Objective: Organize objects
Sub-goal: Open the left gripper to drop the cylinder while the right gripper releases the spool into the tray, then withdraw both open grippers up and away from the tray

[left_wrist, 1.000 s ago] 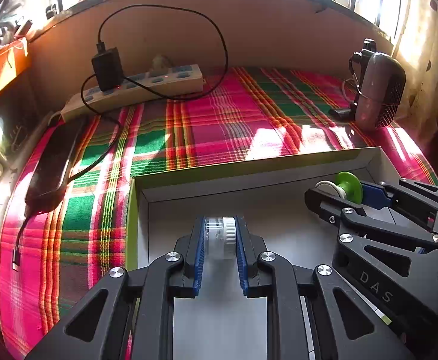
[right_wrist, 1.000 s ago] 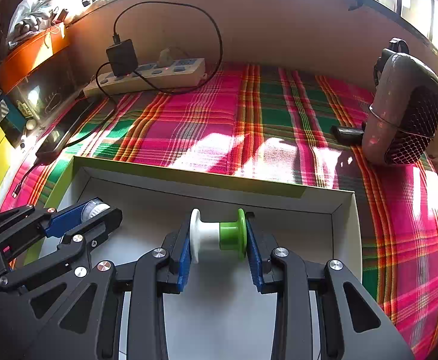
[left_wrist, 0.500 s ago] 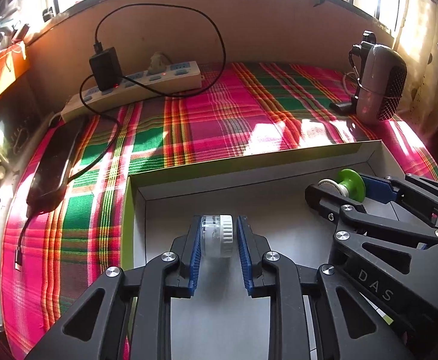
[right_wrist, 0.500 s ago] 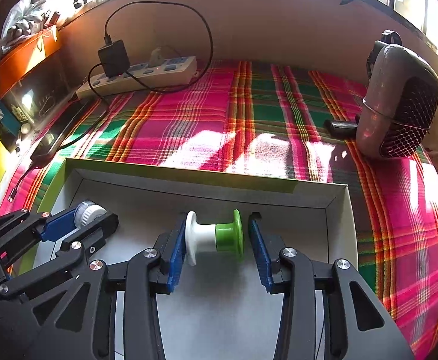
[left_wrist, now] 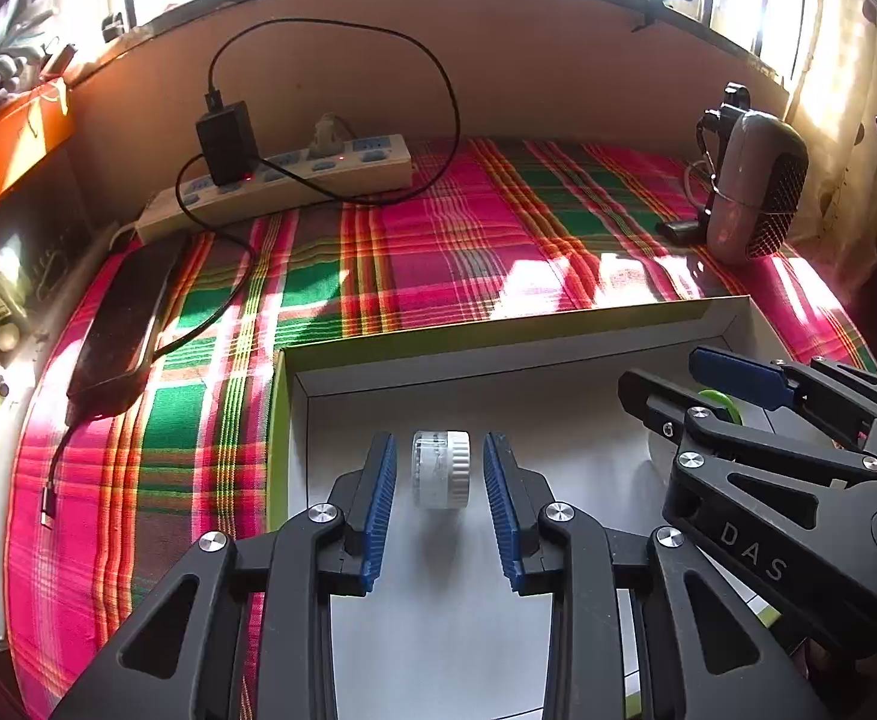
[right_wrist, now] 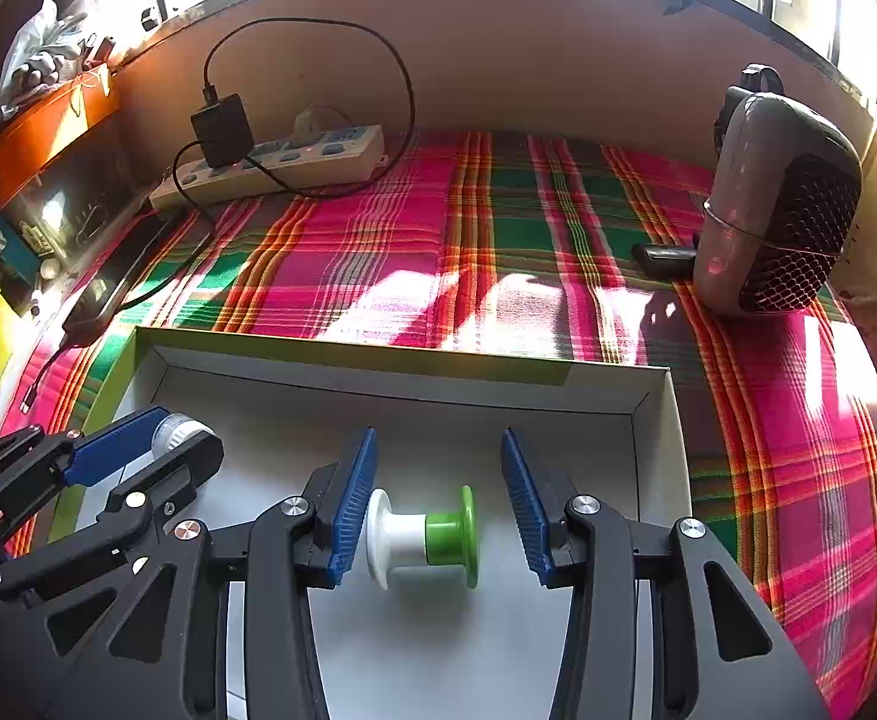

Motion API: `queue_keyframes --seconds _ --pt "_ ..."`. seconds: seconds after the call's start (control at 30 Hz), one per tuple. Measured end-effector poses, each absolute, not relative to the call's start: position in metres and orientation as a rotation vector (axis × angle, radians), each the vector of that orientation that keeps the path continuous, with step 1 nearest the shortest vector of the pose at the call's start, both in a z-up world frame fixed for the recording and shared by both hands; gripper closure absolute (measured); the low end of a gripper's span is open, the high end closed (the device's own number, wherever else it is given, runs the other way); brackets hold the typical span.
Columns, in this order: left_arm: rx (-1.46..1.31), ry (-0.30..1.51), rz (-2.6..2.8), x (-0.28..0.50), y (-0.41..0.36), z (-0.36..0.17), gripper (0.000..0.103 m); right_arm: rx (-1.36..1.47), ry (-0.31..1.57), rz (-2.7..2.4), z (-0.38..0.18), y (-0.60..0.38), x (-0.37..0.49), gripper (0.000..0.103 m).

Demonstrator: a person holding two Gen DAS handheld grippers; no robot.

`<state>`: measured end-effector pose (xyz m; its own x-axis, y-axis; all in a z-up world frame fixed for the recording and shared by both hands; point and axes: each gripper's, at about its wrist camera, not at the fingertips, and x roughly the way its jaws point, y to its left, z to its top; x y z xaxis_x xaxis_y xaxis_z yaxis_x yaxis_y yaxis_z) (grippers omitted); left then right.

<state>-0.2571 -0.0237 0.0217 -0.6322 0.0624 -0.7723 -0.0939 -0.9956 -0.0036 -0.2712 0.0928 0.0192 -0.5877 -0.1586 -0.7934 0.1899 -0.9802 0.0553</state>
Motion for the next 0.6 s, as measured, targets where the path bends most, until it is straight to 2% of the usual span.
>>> queue_keyframes --seconds 0.6 --pt "-1.244 0.033 2.818 -0.222 -0.033 0.042 0.074 1.235 0.024 -2.679 0.042 0.102 -0.238 0.058"
